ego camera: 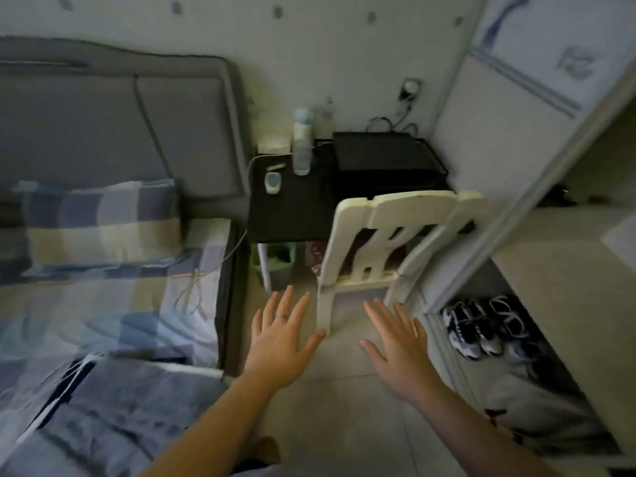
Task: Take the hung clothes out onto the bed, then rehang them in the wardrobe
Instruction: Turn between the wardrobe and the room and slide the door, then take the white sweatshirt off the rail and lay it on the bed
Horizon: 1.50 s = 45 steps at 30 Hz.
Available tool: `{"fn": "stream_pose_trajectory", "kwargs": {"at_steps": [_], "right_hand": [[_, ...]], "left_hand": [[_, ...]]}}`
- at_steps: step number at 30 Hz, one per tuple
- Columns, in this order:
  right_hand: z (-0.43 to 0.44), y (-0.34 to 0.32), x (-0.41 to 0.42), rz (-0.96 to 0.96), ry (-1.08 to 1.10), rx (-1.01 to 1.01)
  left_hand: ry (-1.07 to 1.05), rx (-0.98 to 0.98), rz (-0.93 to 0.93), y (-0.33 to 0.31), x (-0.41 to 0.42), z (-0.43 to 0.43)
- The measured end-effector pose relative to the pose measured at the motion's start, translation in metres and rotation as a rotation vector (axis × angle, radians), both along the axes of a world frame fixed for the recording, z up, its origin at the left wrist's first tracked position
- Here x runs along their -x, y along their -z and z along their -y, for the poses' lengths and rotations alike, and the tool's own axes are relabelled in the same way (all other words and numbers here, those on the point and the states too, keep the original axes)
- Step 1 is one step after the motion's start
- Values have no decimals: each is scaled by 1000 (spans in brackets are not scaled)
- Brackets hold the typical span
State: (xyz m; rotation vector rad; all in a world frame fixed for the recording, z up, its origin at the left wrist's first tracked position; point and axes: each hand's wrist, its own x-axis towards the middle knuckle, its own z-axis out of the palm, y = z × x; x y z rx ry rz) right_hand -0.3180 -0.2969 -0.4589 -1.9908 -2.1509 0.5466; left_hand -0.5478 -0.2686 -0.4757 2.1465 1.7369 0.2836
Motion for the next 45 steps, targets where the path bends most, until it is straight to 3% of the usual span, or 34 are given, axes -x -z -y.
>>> {"fn": "stream_pose_trajectory", "kwargs": {"at_steps": [9, 14, 17, 24, 34, 45], "right_hand": [[-37, -19, -134, 101, 532, -107], [-56, -65, -200, 172, 789, -184], [-58, -102, -235, 196, 899, -252], [-54, -206, -312, 403, 1070, -402], [-26, -380, -424, 752, 1096, -571], [-19, -529, -503, 1151, 1192, -564]], "left_hand": [[578, -103, 27, -20, -183, -145], [893, -222, 70, -67, -290, -211], [1029, -255, 191, -100, -354, -234], [1182, -385, 406, -192, -505, -253], [1321, -635, 640, -354, -695, -231], [1493, -778, 795, -494, -832, -203]]}}
